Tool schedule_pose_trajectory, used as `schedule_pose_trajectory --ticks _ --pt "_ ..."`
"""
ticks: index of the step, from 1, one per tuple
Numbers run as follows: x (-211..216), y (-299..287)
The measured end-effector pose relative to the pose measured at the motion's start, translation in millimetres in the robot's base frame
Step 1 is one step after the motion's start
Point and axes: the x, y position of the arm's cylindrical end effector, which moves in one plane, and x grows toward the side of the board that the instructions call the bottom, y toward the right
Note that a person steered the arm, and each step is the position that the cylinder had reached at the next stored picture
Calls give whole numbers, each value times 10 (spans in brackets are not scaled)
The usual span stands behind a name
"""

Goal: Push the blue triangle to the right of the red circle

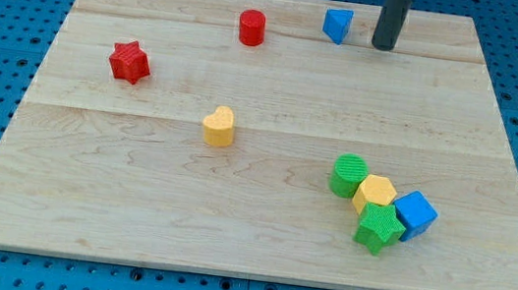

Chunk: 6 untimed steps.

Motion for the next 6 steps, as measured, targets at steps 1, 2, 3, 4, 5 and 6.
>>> schedule_pose_trajectory --ticks 1,2,3,4,5,6 --pt "-584 -1" --pt "-514 -647" --pt "-242 -848" --pt "99 -836" --pt "166 -728" --pt "-29 -658"
